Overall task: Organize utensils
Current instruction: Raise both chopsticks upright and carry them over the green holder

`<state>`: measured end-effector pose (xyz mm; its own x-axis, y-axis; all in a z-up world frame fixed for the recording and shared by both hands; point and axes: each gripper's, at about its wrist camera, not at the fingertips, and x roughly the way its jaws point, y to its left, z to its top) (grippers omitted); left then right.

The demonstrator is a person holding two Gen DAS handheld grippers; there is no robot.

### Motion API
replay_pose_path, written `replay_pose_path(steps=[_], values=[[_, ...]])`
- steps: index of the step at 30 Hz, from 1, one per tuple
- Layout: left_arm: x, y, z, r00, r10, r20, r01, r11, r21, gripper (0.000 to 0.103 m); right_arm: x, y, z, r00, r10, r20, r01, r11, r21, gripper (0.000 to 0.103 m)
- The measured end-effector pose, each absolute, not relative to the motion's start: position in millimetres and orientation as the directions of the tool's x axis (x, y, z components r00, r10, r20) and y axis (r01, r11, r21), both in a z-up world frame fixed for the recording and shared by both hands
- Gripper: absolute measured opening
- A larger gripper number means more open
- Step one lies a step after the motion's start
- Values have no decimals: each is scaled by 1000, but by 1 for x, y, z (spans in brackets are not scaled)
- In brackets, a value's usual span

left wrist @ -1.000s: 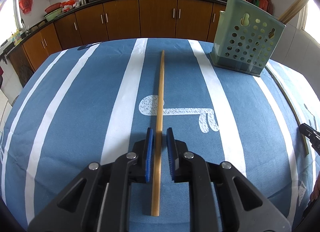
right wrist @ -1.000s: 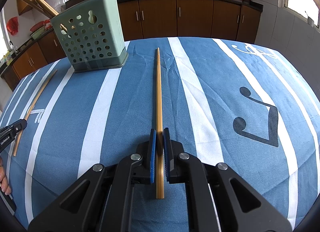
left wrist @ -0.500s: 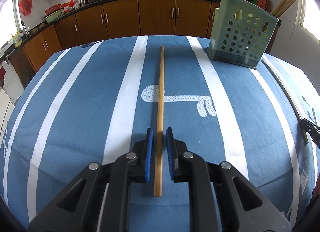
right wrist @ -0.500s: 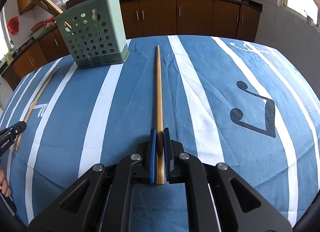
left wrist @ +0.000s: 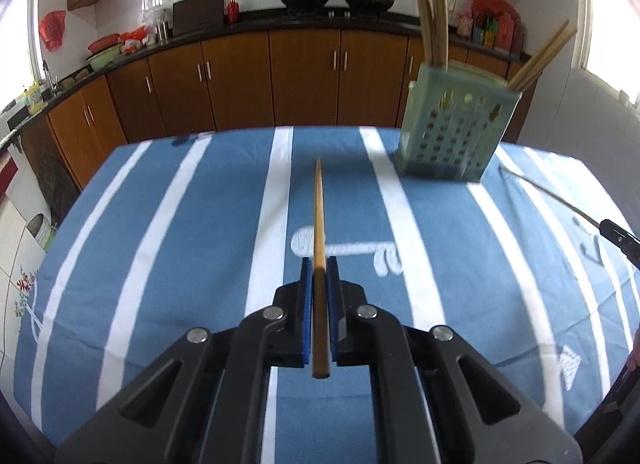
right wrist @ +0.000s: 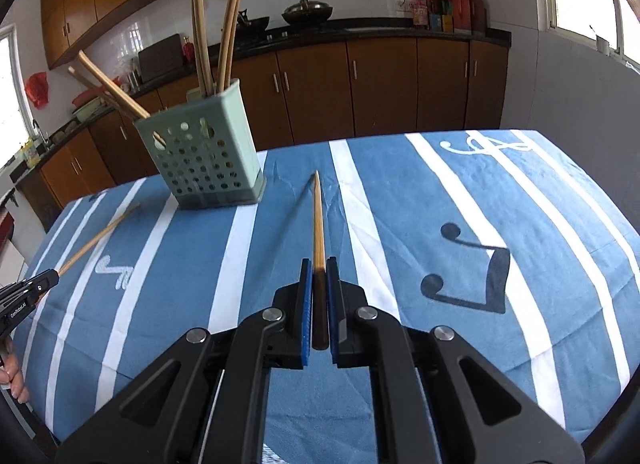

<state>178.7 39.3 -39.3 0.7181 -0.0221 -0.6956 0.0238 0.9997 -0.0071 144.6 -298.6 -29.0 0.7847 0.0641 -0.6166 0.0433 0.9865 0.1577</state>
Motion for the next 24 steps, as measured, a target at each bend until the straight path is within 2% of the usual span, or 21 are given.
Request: replay_pose_path(steps=[11, 24], values=[[169, 42, 34, 840, -62, -539, 31, 997, -66, 8, 138, -309, 17, 864, 55, -500, 45, 982, 186, 8], [177, 39, 62, 865, -81, -495, 51, 996, -72, 8, 148, -303, 40, 887, 67, -457, 14, 985, 171, 8]])
